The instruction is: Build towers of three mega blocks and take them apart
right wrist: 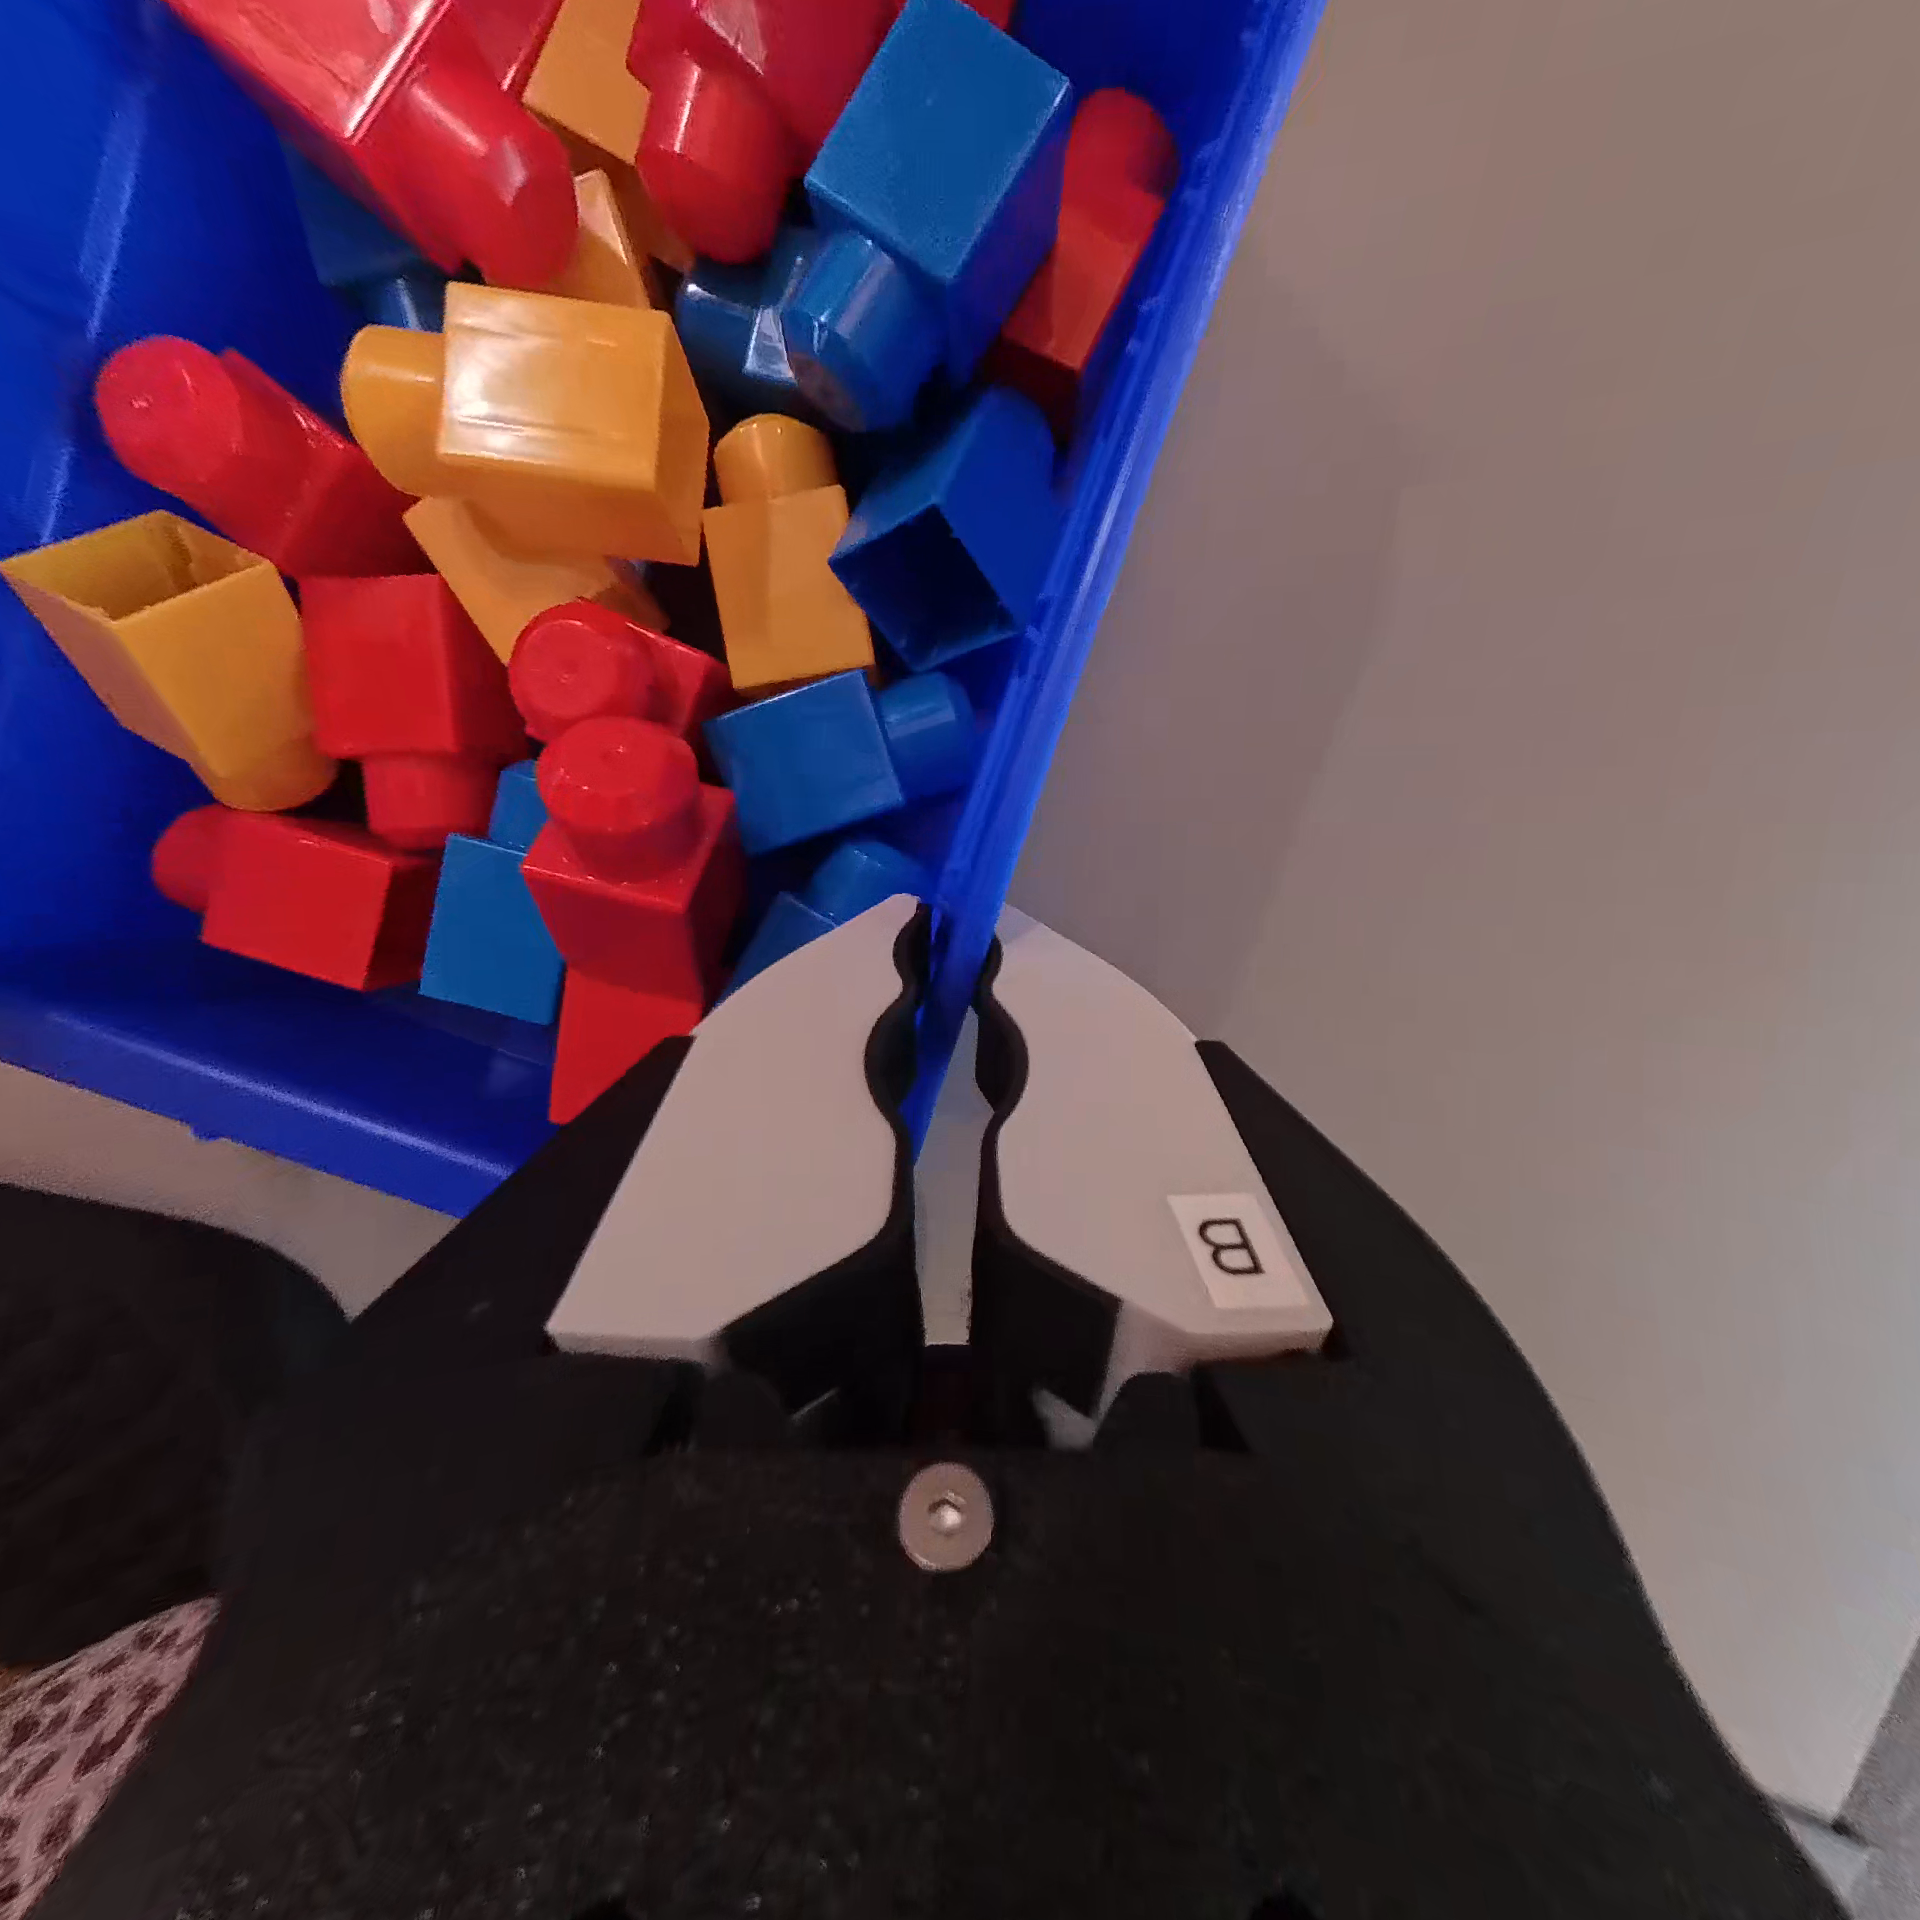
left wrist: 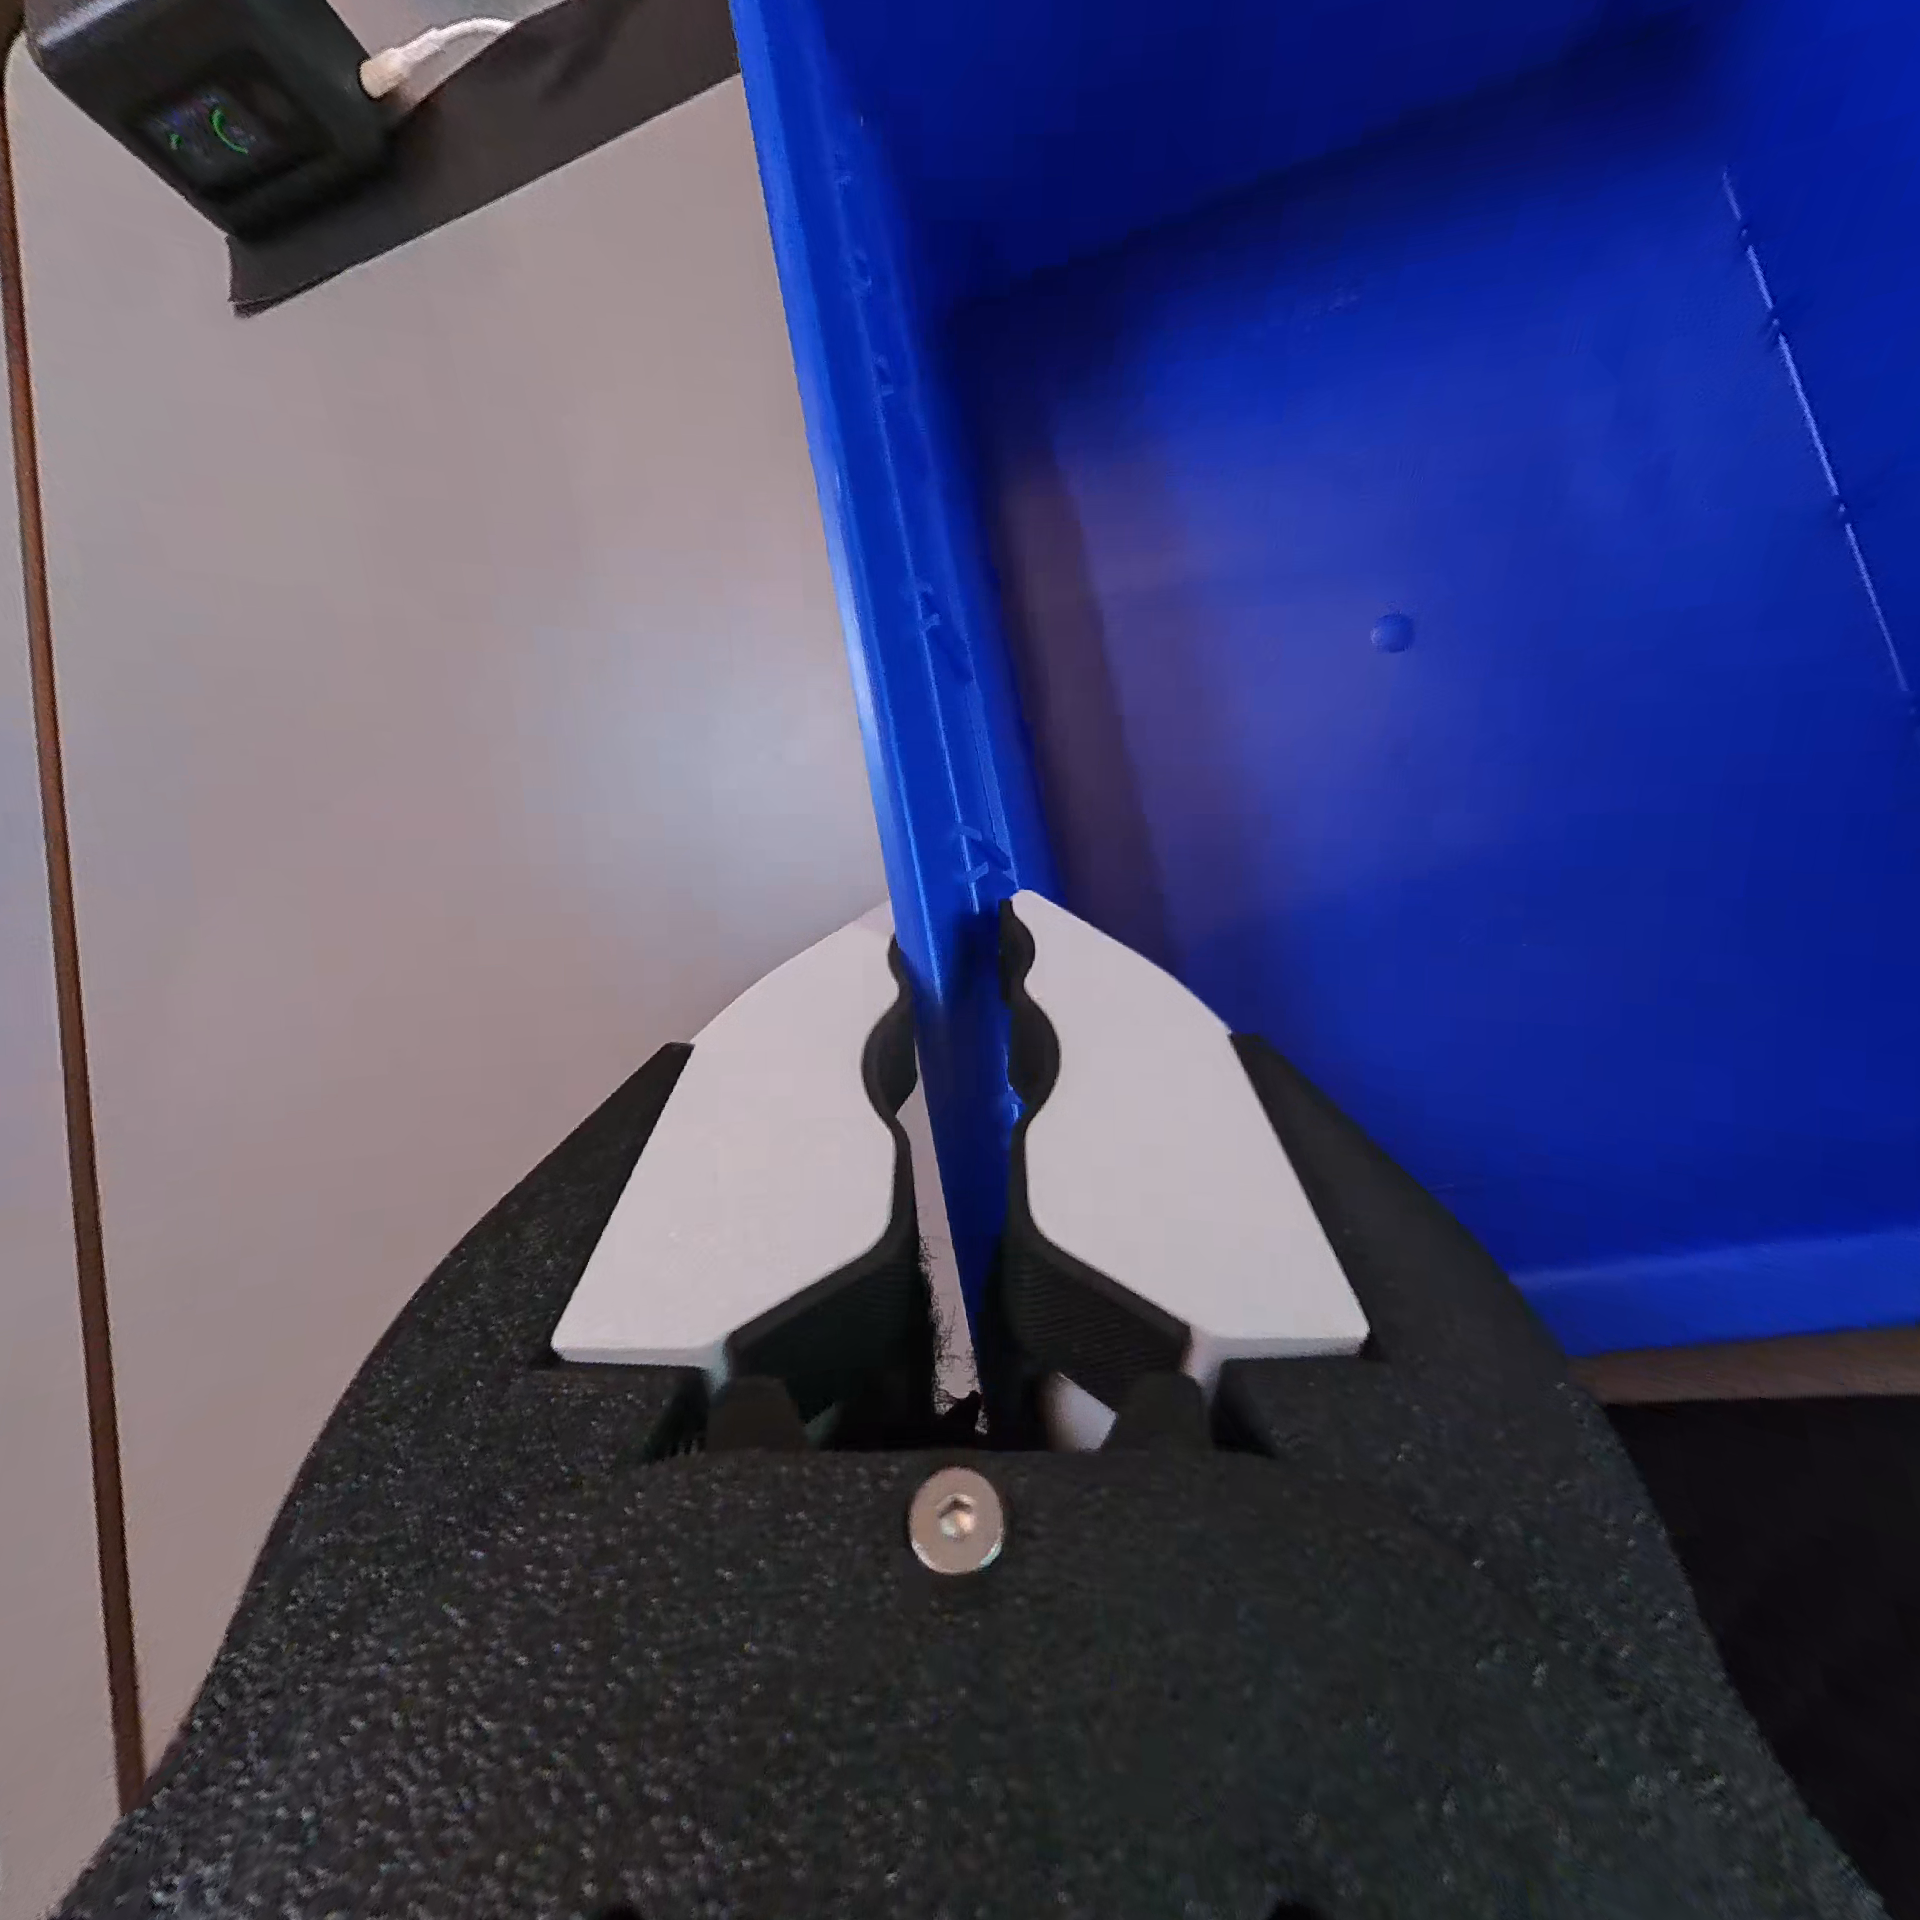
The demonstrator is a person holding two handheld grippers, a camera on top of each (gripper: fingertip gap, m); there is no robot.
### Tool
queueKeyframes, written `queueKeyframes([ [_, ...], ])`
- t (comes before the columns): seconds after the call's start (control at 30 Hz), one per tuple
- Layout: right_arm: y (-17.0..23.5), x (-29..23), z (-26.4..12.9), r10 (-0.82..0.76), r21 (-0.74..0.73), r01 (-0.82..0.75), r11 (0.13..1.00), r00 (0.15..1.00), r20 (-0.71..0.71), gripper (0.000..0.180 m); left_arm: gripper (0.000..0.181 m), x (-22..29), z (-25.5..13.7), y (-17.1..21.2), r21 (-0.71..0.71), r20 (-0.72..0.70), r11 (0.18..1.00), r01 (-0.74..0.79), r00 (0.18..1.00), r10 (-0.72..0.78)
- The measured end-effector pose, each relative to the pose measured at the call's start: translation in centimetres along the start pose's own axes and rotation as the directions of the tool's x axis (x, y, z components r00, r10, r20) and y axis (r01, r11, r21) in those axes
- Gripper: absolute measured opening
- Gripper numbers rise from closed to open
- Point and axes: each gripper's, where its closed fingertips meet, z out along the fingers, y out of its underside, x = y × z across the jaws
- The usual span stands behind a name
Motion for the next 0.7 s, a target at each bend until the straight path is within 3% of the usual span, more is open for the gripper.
queueKeyframes([
  [0.23, -4.2, -4.9, 2.3, -0.102, 0.015, 0.102, 0.995, 0.993, 0.057, 0.006, 0.01, 1.0, 0.6, -1.1, -0.001, -0.023, 0.998, 0.058, 0.998, -0.058],
  [0.7, -4.5, -5.9, 2.5, -0.103, -0.002, 0.103, 0.995, 0.993, 0.062, 0.006, 0.014, 1.5, 0.7, -1.7, 0.032, 0.023, 0.998, 0.063, 0.998, -0.063],
])
